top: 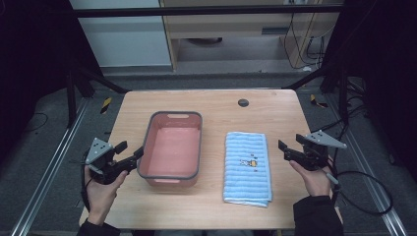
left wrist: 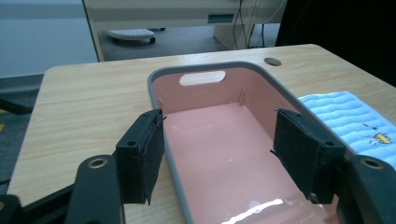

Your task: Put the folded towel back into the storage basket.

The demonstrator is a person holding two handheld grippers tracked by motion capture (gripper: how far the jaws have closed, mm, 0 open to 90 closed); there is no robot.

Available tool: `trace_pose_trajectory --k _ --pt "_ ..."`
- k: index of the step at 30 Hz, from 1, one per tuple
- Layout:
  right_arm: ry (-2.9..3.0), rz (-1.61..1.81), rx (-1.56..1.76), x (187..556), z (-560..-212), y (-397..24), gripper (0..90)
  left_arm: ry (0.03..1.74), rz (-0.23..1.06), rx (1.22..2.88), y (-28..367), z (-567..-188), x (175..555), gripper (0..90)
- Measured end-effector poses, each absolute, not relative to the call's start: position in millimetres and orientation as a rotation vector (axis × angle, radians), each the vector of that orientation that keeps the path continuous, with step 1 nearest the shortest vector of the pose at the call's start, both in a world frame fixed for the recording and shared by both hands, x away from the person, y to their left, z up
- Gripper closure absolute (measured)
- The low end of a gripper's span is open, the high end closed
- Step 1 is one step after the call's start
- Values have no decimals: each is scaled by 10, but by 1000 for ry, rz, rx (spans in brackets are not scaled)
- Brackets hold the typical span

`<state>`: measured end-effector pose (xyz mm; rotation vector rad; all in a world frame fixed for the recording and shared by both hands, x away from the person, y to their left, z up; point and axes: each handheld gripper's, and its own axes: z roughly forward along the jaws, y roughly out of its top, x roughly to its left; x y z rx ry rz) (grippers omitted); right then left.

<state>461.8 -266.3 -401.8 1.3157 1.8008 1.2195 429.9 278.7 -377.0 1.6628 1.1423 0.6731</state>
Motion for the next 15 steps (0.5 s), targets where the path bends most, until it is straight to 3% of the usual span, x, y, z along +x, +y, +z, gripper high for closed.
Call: trace_pose_trajectory --k 15 --pt "1810 1224 1305 4745 -3892 -2627 284 1077 648 1688 2415 -3752 4298 340"
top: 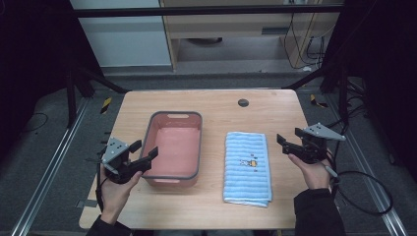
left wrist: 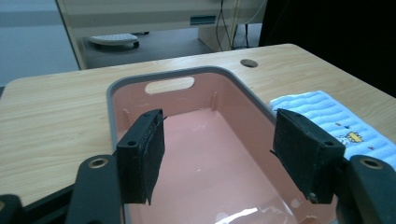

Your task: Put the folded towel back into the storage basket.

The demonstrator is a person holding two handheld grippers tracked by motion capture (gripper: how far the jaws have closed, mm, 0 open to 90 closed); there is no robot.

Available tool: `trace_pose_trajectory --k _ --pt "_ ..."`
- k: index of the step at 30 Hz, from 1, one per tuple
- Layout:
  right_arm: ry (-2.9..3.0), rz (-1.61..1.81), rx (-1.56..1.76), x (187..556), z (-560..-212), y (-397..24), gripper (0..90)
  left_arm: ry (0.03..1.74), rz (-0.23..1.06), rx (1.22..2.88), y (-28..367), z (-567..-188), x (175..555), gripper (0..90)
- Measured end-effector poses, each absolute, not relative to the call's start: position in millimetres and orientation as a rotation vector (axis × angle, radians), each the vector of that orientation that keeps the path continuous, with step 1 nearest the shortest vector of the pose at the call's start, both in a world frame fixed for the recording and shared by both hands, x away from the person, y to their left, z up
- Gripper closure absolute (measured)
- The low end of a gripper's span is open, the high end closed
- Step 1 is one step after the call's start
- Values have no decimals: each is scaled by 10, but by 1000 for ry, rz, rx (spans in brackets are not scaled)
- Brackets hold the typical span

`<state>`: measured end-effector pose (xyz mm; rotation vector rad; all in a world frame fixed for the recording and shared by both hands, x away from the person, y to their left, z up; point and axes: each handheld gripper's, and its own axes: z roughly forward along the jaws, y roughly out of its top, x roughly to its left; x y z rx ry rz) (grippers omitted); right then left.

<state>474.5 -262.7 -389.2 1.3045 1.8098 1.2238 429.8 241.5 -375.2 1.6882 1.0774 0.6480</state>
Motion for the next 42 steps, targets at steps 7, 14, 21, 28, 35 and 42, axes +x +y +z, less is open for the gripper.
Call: trace_pose_trajectory --k 7,14,21,28,35,42 --pt "1816 1197 1304 4803 -3874 -2619 283 1048 623 1705 2218 -3782 4285 348" --pt "1820 1190 1294 4841 -3860 -2599 282 1012 590 1723 2007 -3801 4276 349" --pt "1830 1182 1277 4896 -3864 -2540 281 970 564 1735 1773 -3807 4268 348" --pt "1840 1177 1278 4936 -3870 -2503 285 933 546 1755 1581 -3805 4248 354" --pt "1828 1178 1265 4966 -3846 -2505 295 899 522 1778 1386 -3823 4237 360" --pt "1821 1153 1259 5039 -3846 -2518 318 878 504 1801 1180 -3873 4234 371"
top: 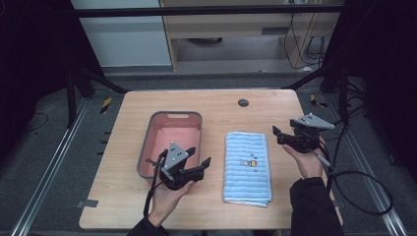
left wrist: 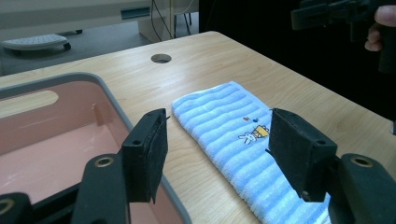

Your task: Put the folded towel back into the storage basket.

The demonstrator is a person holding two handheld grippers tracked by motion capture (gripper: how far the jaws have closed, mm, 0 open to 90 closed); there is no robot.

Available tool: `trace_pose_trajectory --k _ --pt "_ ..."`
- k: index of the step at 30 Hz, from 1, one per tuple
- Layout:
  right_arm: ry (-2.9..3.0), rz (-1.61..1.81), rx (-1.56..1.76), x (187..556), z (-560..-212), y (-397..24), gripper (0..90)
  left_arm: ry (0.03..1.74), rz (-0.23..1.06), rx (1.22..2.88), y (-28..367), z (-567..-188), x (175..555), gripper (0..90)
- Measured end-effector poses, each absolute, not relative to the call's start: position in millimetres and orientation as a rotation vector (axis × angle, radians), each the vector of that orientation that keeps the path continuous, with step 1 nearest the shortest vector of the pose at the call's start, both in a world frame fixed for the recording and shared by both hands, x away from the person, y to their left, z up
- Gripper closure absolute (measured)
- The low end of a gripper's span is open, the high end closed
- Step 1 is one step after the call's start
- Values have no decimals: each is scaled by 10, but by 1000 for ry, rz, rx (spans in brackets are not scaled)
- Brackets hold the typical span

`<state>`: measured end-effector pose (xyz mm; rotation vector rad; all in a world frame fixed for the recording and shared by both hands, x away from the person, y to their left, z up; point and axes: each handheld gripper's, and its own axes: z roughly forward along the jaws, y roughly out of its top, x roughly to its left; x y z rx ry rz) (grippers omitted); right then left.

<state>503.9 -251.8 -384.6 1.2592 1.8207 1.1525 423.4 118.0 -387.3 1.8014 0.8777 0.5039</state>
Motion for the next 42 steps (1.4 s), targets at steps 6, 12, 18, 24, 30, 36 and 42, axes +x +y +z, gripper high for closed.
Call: trace_pose_trajectory --k 6,12,18,24,30,36,42 --pt "1813 1160 1262 5099 -3878 -2527 332 858 500 1830 1038 -3925 4237 375" --pt "1821 1157 1285 5171 -3939 -2533 333 851 494 1854 917 -3994 4230 377" --pt "1852 1155 1297 5253 -4031 -2510 352 847 481 1858 801 -4081 4228 385" --pt "1862 1150 1309 5310 -4104 -2515 378 845 482 1890 701 -4178 4221 388" --pt "1877 1134 1323 5359 -4177 -2502 398 847 477 1919 606 -4291 4213 410" --pt "1904 1132 1336 5397 -4276 -2488 435 852 468 1955 525 -4420 4212 432" --pt "1922 1137 1359 5408 -4382 -2488 467 863 452 1985 478 -4545 4215 450"
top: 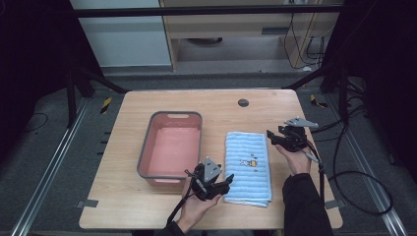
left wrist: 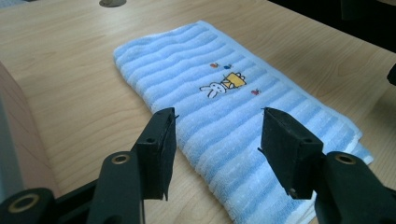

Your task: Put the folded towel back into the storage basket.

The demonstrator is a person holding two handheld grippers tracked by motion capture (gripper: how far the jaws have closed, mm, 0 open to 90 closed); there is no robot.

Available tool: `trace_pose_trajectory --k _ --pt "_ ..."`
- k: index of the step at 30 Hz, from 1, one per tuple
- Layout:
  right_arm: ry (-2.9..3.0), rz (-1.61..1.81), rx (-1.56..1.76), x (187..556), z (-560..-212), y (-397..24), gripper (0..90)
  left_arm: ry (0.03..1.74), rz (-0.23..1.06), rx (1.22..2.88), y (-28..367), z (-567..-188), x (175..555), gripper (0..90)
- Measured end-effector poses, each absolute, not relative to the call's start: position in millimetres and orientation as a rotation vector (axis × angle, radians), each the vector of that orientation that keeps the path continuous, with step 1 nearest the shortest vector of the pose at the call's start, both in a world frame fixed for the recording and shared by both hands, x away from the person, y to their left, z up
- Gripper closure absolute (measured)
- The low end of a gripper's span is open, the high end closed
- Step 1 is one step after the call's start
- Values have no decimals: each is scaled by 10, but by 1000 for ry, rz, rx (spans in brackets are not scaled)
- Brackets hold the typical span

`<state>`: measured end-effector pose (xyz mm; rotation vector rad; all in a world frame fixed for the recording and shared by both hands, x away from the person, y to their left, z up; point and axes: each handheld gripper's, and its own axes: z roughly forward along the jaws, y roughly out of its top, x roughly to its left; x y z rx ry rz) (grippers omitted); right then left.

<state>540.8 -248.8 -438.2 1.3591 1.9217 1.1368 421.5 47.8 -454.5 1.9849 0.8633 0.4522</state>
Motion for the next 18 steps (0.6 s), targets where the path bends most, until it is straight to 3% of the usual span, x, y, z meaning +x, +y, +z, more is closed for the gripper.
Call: trace_pose_trajectory --k 18 --pt "2034 1048 1390 5502 -4778 -2347 483 902 437 2056 425 -4820 4226 483"
